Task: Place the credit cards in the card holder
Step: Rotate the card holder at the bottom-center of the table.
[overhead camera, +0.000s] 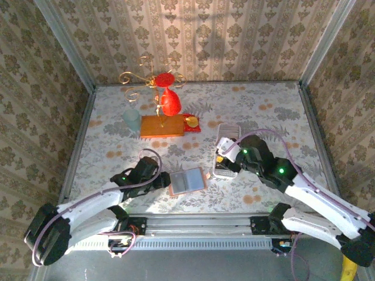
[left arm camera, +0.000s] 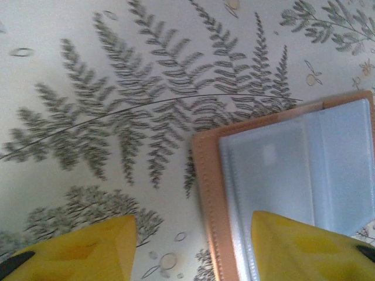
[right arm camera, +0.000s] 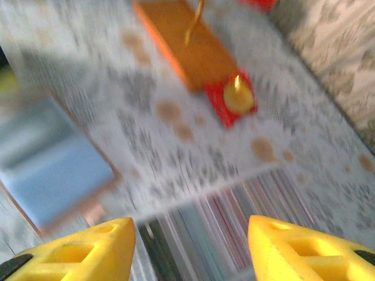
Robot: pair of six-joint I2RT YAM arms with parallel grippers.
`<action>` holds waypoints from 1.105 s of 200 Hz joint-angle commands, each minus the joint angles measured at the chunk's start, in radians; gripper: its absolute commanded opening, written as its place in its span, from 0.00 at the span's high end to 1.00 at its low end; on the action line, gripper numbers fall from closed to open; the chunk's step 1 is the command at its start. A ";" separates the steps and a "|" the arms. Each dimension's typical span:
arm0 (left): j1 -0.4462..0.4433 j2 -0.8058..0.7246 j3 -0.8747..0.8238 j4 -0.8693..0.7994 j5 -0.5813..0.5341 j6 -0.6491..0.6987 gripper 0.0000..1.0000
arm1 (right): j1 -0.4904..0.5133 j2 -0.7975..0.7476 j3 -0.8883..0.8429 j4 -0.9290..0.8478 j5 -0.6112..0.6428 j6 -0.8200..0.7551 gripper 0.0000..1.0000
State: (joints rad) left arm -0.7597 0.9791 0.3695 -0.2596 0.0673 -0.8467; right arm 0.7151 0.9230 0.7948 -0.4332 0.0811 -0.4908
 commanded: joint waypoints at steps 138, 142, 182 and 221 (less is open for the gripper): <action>-0.024 0.213 0.046 0.201 0.032 0.072 0.54 | -0.120 0.421 -0.002 0.093 0.022 -0.482 0.26; -0.021 0.215 0.049 0.201 0.033 0.073 0.55 | -0.120 0.426 -0.005 0.099 0.027 -0.486 0.24; 0.002 0.253 0.069 0.227 0.045 0.082 0.56 | -0.118 0.462 -0.017 0.149 0.064 -0.522 0.18; 0.017 0.295 0.100 0.253 0.077 0.078 0.57 | -0.113 0.521 -0.024 0.157 0.091 -0.555 0.18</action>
State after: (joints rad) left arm -0.7509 1.2396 0.4305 -0.0792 0.1310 -0.7883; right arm 0.5991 1.4105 0.7879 -0.2924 0.1280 -1.0008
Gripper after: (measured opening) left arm 0.429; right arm 0.822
